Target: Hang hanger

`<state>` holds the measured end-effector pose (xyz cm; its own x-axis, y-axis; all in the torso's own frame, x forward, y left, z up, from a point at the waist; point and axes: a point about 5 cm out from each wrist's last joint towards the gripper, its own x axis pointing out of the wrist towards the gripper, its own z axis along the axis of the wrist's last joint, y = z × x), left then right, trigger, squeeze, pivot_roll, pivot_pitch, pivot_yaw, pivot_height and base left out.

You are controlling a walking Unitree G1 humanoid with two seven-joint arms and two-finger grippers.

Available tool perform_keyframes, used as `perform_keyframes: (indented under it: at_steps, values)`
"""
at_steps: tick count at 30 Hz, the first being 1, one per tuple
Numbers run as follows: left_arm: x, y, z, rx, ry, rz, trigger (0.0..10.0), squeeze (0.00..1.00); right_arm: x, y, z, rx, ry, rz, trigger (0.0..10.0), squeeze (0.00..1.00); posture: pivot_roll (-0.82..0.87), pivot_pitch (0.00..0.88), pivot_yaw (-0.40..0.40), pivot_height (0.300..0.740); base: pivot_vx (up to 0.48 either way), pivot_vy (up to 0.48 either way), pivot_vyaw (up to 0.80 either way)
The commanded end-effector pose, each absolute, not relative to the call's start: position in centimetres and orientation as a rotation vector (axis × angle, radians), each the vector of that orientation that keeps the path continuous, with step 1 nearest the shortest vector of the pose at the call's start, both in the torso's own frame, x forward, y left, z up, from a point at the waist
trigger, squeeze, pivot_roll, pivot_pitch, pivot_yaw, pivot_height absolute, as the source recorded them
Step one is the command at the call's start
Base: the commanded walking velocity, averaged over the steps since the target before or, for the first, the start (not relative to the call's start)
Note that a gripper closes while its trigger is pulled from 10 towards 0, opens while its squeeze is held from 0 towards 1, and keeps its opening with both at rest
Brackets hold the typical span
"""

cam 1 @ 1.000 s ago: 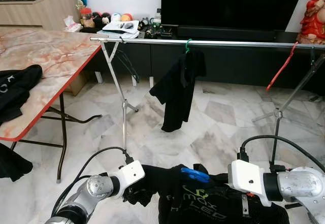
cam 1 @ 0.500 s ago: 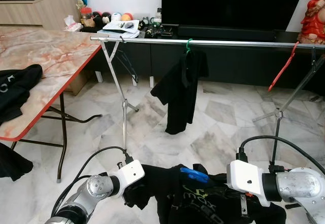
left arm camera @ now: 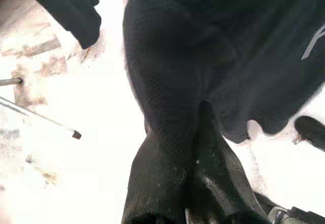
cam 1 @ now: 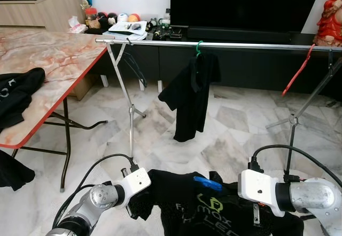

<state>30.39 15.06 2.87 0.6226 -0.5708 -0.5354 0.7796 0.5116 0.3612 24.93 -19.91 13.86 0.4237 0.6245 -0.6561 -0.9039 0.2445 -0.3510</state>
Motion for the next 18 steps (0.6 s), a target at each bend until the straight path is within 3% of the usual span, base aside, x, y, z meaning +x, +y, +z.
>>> perform_keyframes:
  at_steps: [1, 11, 14, 18]
  values:
    - [30.2, 15.9, 2.5, 0.629, 0.407, -0.809, 0.0, 0.00, 25.7, -20.2, 14.5, -0.827, 0.398, 1.032, 10.0, 0.00, 0.03, 0.054, 0.035, 0.740, 0.000, 0.000, 0.00]
    - [31.0, 17.9, 2.6, 0.697, 0.446, -0.606, 0.0, 0.00, 29.1, -23.8, 14.3, -0.861, 0.442, 0.574, 10.0, 0.00, 0.04, 0.059, 0.030, 0.740, 0.000, 0.000, 0.00]
    - [31.5, 18.8, 2.8, 0.698, 0.456, -0.498, 0.0, 0.00, 30.1, -24.7, 14.5, -0.804, 0.429, 0.412, 10.0, 0.00, 0.04, 0.062, 0.027, 0.740, 0.000, 0.000, 0.00]
    - [31.4, 18.9, 2.6, 0.682, 0.481, -0.485, 0.0, 0.00, 30.6, -24.6, 14.8, -0.724, 0.395, 0.345, 10.0, 0.00, 0.04, 0.062, 0.027, 0.740, 0.000, 0.000, 0.00]
